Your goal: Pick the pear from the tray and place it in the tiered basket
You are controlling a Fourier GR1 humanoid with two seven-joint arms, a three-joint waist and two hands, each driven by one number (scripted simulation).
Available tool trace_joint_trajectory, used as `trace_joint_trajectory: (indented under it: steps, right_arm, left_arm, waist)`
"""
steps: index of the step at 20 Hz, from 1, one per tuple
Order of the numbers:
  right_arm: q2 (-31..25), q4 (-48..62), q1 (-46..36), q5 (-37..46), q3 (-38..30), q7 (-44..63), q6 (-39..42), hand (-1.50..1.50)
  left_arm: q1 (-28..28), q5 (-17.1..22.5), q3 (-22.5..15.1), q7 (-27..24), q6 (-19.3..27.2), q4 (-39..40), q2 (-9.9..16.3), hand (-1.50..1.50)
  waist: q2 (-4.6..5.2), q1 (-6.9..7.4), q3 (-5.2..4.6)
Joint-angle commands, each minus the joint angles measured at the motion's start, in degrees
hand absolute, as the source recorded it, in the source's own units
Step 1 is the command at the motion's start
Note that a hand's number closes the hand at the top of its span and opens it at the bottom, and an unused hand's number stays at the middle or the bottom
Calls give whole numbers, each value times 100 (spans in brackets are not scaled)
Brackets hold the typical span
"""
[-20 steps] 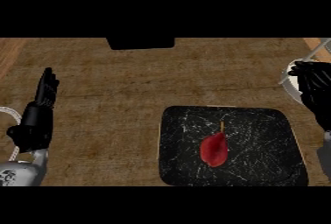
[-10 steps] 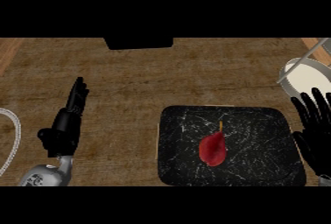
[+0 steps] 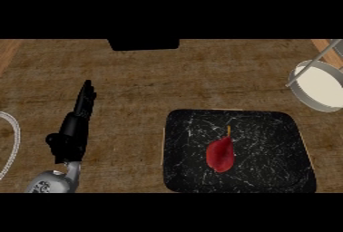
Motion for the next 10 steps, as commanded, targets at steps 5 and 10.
trace_joint_trajectory:
  steps: [5,10]
  right_arm:
    - [-1762,-1854,552,1804,-474,1793,-236,-150]
    - [-2420,-2941,321,2033,-335,3846,-450,-150]
  left_arm:
    - [36,-67,-139,-51,-20,54,-137,0]
    - [-197,81,30,114,-304,-94,59,0]
  waist:
    - [36,123,-28]
    - [69,357,-11]
